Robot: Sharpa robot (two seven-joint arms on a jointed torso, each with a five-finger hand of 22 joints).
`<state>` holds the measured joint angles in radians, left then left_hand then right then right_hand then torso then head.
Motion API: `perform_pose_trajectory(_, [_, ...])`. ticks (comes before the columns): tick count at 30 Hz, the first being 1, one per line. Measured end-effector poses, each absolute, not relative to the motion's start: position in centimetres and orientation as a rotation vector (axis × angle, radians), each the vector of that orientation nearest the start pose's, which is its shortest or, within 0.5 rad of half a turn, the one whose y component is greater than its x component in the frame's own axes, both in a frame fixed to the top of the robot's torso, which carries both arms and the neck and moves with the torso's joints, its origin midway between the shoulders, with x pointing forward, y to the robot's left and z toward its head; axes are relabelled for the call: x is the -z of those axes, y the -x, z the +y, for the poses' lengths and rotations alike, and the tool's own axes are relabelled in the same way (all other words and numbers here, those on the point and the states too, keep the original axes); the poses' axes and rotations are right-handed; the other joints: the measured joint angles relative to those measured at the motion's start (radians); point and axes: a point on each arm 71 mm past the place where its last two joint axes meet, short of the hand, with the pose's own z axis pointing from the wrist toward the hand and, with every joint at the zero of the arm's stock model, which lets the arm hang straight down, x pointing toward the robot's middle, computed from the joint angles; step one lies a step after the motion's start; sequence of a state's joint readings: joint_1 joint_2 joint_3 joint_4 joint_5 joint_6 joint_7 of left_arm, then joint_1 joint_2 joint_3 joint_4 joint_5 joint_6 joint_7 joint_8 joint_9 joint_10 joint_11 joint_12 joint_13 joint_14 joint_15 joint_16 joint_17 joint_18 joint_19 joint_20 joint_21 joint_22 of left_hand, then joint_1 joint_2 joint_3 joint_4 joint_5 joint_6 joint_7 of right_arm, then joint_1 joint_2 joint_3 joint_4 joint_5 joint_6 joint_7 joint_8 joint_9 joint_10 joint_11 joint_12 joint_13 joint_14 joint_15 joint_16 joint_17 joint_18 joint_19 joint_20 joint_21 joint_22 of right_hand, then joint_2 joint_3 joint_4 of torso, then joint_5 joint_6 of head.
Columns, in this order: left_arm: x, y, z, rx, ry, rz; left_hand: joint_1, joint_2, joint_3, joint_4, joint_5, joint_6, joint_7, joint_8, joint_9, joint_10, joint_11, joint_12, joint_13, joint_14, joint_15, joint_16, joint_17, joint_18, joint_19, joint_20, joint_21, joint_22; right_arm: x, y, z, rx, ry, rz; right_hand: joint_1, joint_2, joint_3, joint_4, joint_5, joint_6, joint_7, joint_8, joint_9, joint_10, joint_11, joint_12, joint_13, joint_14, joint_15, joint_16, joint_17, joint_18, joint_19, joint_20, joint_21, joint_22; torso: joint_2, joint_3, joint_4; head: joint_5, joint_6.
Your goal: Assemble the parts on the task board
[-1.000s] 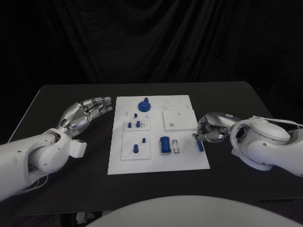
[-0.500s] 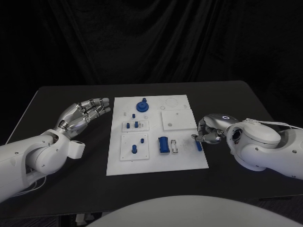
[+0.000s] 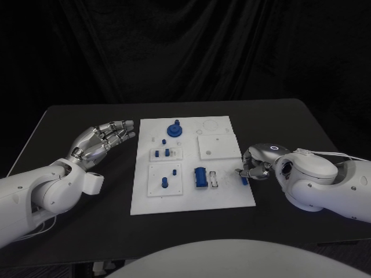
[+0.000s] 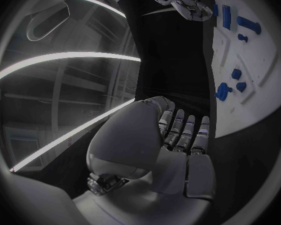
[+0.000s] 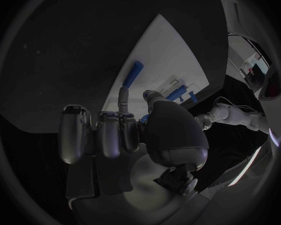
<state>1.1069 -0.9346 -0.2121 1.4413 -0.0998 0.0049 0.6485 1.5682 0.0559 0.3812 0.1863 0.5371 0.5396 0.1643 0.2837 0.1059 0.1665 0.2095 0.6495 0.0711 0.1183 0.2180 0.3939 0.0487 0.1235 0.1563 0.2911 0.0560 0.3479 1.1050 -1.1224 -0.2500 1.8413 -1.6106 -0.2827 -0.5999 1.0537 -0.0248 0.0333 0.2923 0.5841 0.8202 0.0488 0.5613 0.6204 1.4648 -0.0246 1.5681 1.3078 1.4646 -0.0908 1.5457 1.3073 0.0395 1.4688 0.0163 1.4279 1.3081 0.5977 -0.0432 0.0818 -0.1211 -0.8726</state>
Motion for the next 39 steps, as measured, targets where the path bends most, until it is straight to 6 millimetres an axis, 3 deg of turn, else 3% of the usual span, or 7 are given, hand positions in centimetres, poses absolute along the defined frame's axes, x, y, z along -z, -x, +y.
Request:
perform_pose_trajectory(12, [26.8, -44.3, 26.7, 1.691, 1.001, 1.535, 0.0, 0.0, 0.0, 0.0, 0.0, 0.0, 0.0, 0.0, 0.0, 0.0, 0.0, 0.0, -0.001, 0.0, 0.0, 0.0, 0.0, 0.0, 0.0, 0.0, 0.0, 0.0, 28.0, -36.8, -27.0, -0.129, 0.037, 2.037, 0.007, -0.007, -0.003, -0.003, 0.009, 0.005, 0.005, -0.018, -0.019, 0.0, 0.0, 0.0, 0.0, 0.003, 0.003, 0.0, 0.0, 0.0, -0.004, 0.004, -0.011, 0.0, -0.001, -0.0008, 0.001, 0.012, 0.0])
perform_pose_trajectory(19, [26.8, -44.3, 26.7, 1.691, 1.003, 1.539, 0.0, 0.0, 0.003, 0.003, 0.0, 0.0, 0.0, 0.0, 0.0, 0.0, 0.0, 0.0, -0.001, 0.0, 0.0, 0.0, 0.0, 0.0, 0.0, 0.0, 0.0, 0.0, 28.3, -36.8, -26.9, -0.121, 0.045, 2.049, 0.019, -0.019, -0.003, -0.003, 0.034, 0.012, 0.01, -0.033, -0.031, 0.001, 0.001, 0.0, 0.0, 0.003, 0.003, -0.001, 0.0, 0.0, -0.004, 0.004, -0.016, 0.0, -0.001, -0.0002, 0.0, 0.015, 0.0])
perform_pose_trajectory(30, [26.9, -44.3, 26.7, 1.689, 1.007, 1.546, 0.0, 0.0, 0.003, 0.003, 0.0, 0.0, 0.0, 0.0, 0.0, 0.0, 0.0, 0.0, -0.001, 0.0, 0.0, 0.0, 0.0, 0.0, 0.0, 0.0, 0.0, 0.0, 28.7, -36.8, -26.4, -0.123, 0.065, 2.067, 0.11, -0.036, 0.028, -0.034, 0.098, 0.037, 0.002, -0.041, -0.044, 0.004, 0.003, 0.0, 0.0, 0.003, 0.003, -0.004, 0.0, 0.0, -0.004, 0.004, -0.016, 0.0, 0.0, 0.0, -0.0005, 0.017, 0.0])
perform_pose_trajectory(39, [27.0, -44.2, 26.7, 1.69, 1.009, 1.55, 0.0, 0.0, 0.003, 0.003, 0.0, 0.0, 0.0, 0.0, 0.0, 0.0, 0.0, 0.0, -0.002, 0.0, 0.0, 0.0, 0.0, 0.0, 0.0, 0.0, 0.0, 0.0, 28.8, -37.0, -26.1, -0.125, 0.075, 2.072, 0.182, -0.045, 0.06, -0.079, 0.143, 0.042, 0.007, -0.047, -0.045, 0.004, 0.003, 0.0, 0.0, 0.003, 0.003, -0.004, 0.0, 0.0, -0.004, 0.004, -0.026, 0.0, 0.0, -0.0005, 0.0012, 0.015, 0.0])
